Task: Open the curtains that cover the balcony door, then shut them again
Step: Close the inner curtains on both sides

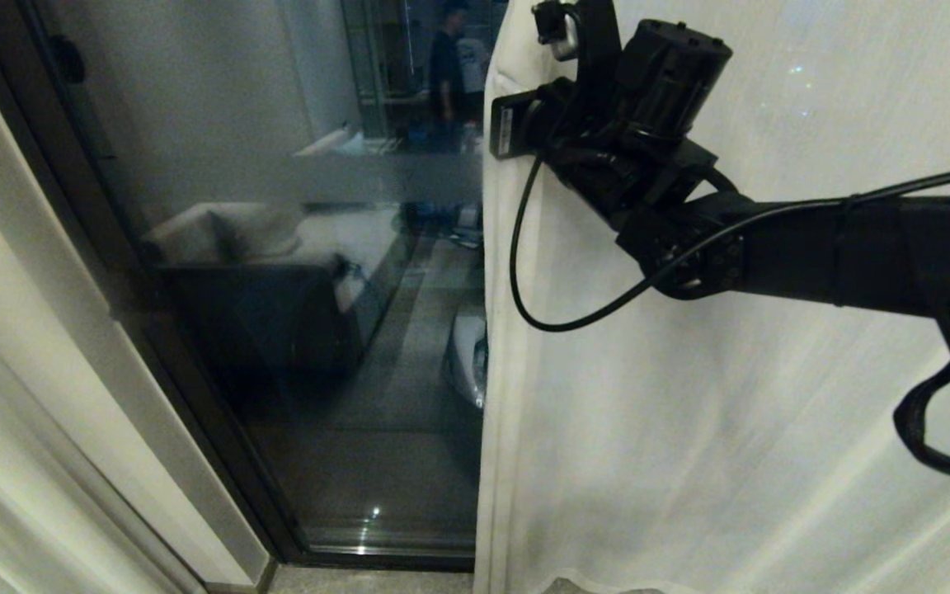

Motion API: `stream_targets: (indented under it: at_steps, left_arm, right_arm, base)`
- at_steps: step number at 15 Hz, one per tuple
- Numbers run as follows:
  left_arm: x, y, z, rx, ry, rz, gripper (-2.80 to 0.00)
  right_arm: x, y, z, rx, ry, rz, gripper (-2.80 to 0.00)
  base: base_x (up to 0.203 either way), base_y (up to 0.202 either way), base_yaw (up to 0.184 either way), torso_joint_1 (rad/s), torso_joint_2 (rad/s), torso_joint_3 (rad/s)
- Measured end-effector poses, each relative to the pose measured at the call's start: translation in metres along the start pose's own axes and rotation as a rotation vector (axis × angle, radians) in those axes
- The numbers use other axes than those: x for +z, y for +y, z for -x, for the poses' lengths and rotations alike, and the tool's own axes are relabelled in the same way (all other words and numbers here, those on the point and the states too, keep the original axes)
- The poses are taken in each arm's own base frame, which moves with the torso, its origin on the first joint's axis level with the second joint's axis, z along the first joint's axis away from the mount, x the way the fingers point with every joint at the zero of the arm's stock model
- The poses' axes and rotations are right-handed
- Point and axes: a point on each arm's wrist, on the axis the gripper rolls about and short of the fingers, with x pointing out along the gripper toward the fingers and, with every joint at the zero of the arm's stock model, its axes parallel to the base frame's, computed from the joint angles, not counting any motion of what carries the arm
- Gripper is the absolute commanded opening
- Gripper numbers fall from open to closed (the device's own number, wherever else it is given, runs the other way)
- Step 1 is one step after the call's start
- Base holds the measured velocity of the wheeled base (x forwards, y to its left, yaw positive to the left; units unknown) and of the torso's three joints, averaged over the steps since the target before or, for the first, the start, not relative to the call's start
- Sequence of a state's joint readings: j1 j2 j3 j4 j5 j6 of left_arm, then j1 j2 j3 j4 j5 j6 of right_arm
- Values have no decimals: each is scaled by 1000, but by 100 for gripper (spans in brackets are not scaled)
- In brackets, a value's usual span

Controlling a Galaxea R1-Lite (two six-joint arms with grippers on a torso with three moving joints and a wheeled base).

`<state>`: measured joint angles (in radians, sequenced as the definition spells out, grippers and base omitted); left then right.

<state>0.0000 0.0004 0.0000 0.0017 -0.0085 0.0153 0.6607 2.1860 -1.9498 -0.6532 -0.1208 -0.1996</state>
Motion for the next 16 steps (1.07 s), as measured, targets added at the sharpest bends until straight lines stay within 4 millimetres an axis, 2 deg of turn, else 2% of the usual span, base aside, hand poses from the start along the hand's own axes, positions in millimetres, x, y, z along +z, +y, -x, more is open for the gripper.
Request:
stream_targets:
  at_steps: [5, 9, 13, 16]
  left_arm:
    - [0, 0, 0, 0, 0, 0, -280]
    - [0, 0, 0, 0, 0, 0, -280]
    - [0, 0, 0, 1, 0, 0, -280]
    - [0, 0, 0, 0, 0, 0, -280]
  right_arm:
    - [-4, 15, 0, 29, 6, -11, -280]
    - [-3, 16, 0, 26, -5, -13, -280]
    - [-1, 5, 0, 4, -11, -1, -280]
    - [3, -13, 0, -32, -16, 39, -280]
  base:
    - [0, 0, 0, 0, 0, 0]
    - [0, 0, 0, 0, 0, 0]
    - [0, 0, 0, 0, 0, 0]
    - [0, 0, 0, 0, 0, 0]
